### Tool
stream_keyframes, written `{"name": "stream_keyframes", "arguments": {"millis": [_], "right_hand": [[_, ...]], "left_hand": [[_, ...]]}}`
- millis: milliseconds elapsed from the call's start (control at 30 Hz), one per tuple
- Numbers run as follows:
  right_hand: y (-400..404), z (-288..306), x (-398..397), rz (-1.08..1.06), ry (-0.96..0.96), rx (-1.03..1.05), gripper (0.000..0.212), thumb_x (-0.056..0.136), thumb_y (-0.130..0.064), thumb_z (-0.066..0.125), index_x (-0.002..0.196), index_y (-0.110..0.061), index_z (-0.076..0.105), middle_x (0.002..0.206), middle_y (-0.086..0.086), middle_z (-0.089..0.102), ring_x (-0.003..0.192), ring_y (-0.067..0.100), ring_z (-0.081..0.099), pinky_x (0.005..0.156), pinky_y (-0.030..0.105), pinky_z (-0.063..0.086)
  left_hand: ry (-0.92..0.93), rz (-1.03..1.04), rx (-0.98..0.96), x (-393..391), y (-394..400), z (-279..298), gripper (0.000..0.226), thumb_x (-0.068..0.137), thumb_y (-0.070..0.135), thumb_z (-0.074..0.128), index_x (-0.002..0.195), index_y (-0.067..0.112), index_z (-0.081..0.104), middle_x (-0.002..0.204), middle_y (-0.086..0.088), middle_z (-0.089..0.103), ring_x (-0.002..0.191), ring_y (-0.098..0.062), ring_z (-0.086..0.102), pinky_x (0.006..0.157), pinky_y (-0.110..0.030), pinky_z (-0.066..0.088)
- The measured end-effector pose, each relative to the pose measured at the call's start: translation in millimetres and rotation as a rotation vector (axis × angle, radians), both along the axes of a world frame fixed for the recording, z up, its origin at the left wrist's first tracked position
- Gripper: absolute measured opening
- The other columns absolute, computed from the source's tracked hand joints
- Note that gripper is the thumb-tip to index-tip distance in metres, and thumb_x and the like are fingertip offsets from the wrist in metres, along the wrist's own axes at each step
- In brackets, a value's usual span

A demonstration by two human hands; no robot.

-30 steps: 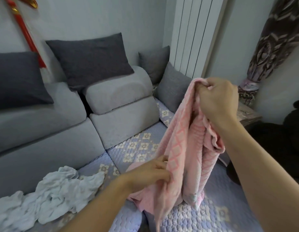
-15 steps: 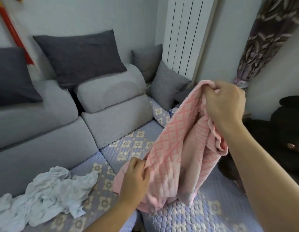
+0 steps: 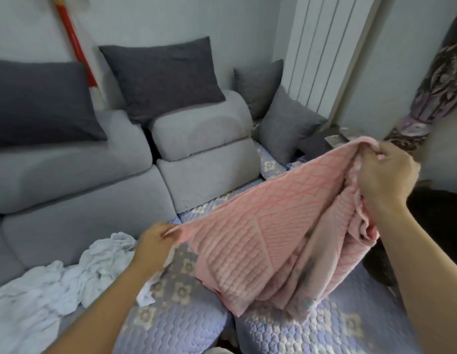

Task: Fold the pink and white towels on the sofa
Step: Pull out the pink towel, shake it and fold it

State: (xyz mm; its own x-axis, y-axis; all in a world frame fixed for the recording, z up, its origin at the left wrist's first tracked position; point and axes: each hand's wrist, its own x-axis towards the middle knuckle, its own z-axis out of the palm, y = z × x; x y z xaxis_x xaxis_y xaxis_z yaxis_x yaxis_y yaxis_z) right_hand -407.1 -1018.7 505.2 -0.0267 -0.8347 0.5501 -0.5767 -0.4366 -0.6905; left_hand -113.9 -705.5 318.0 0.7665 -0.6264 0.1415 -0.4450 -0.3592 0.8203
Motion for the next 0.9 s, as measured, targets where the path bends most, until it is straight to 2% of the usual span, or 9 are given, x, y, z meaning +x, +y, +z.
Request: {"name": "stream_keyframes", "arguments": {"millis": [100,167,267,433,500,567,633,800,900], "right_hand": [[15.8,-8.7,9.5,0.223,-0.052,0.068,0.024,0.087,-0.036,0.056,0.094,-0.021,0.073,0.071,-0.010,0.067,0.075,0.014,0.065,0.074,0.033,0.051],[31.0,-10.6,10.0,0.398,-0.030,0.047,0.021,0.087,-0.020,0.059,0.095,-0.031,0.076,0.075,-0.030,0.068,0.074,-0.010,0.061,0.074,0.018,0.048],[45.2,-5.7,1.6,0.573,-0.004,-0.015,0.034,0.087,-0.003,0.060,0.098,-0.032,0.076,0.088,-0.032,0.071,0.084,-0.011,0.065,0.079,0.008,0.046],[61.1,6.3,-4.7,0.669,0.080,-0.053,0.028,0.086,0.003,0.063,0.097,-0.017,0.080,0.090,-0.011,0.077,0.089,0.009,0.071,0.083,0.028,0.055],[69.0,8.6,-7.7,0.696,0.143,-0.107,0.022,0.086,0.000,0.066,0.098,-0.011,0.080,0.089,-0.002,0.077,0.086,0.017,0.073,0.080,0.037,0.056],[72.8,9.7,-14.9,0.751,0.191,-0.130,0.021,0.086,-0.001,0.068,0.101,-0.011,0.080,0.092,-0.004,0.078,0.087,0.012,0.073,0.080,0.035,0.057],[72.5,10.3,-24.1,0.788,0.198,-0.112,0.023,0.087,-0.001,0.068,0.103,-0.013,0.080,0.094,-0.012,0.077,0.088,0.002,0.072,0.080,0.026,0.056],[66.5,6.0,-31.4,0.702,0.181,-0.091,0.027,0.086,0.000,0.070,0.100,-0.021,0.080,0.093,-0.022,0.074,0.084,0.001,0.070,0.075,0.027,0.055],[59.9,1.6,-26.6,0.521,0.173,-0.107,0.024,0.088,-0.010,0.066,0.098,-0.027,0.080,0.082,-0.013,0.075,0.076,0.009,0.070,0.071,0.037,0.056]], "left_hand": [[-0.056,-0.312,0.344,-6.4,-14.2,-28.7,0.009,0.088,0.000,0.070,0.096,0.004,0.072,0.110,-0.017,0.066,0.089,-0.017,0.061,0.076,-0.005,0.041],[-0.135,-0.421,0.589,-20.2,-25.3,-53.2,0.017,0.095,0.020,0.061,0.100,0.009,0.073,0.110,-0.008,0.063,0.098,-0.022,0.065,0.084,-0.025,0.048],[-0.259,-0.377,0.694,-34.7,-44.7,-63.7,0.032,0.096,0.036,0.055,0.124,0.023,0.065,0.124,-0.005,0.058,0.116,-0.028,0.060,0.097,-0.038,0.048],[-0.354,-0.705,0.519,-101.6,-84.1,-38.0,0.110,0.075,0.074,0.062,0.157,0.037,-0.001,0.164,0.010,-0.001,0.154,-0.017,0.005,0.123,-0.038,0.021],[-0.128,-0.798,0.208,-133.2,-96.0,-15.0,0.107,0.077,0.077,0.061,0.157,0.040,0.001,0.165,0.019,0.004,0.153,-0.007,0.008,0.122,-0.033,0.022],[0.287,-0.689,-0.209,-140.1,-106.5,14.4,0.061,0.092,0.063,0.052,0.147,0.049,0.030,0.157,0.029,0.024,0.145,0.004,0.027,0.115,-0.022,0.033],[0.354,-0.529,-0.403,-124.4,-115.8,42.0,0.034,0.094,0.067,0.044,0.125,0.052,0.048,0.151,0.029,0.035,0.141,0.007,0.032,0.110,-0.015,0.033],[-0.051,-0.782,0.056,-104.6,-129.8,58.9,0.025,0.085,0.062,0.057,0.109,0.057,0.050,0.102,0.026,0.064,0.098,0.003,0.062,0.084,-0.029,0.052],[-0.166,-0.607,0.100,-115.9,-126.3,47.7,0.011,0.085,0.049,0.054,0.082,0.039,0.048,0.074,0.011,0.061,0.066,-0.002,0.055,0.060,-0.037,0.049]]}}
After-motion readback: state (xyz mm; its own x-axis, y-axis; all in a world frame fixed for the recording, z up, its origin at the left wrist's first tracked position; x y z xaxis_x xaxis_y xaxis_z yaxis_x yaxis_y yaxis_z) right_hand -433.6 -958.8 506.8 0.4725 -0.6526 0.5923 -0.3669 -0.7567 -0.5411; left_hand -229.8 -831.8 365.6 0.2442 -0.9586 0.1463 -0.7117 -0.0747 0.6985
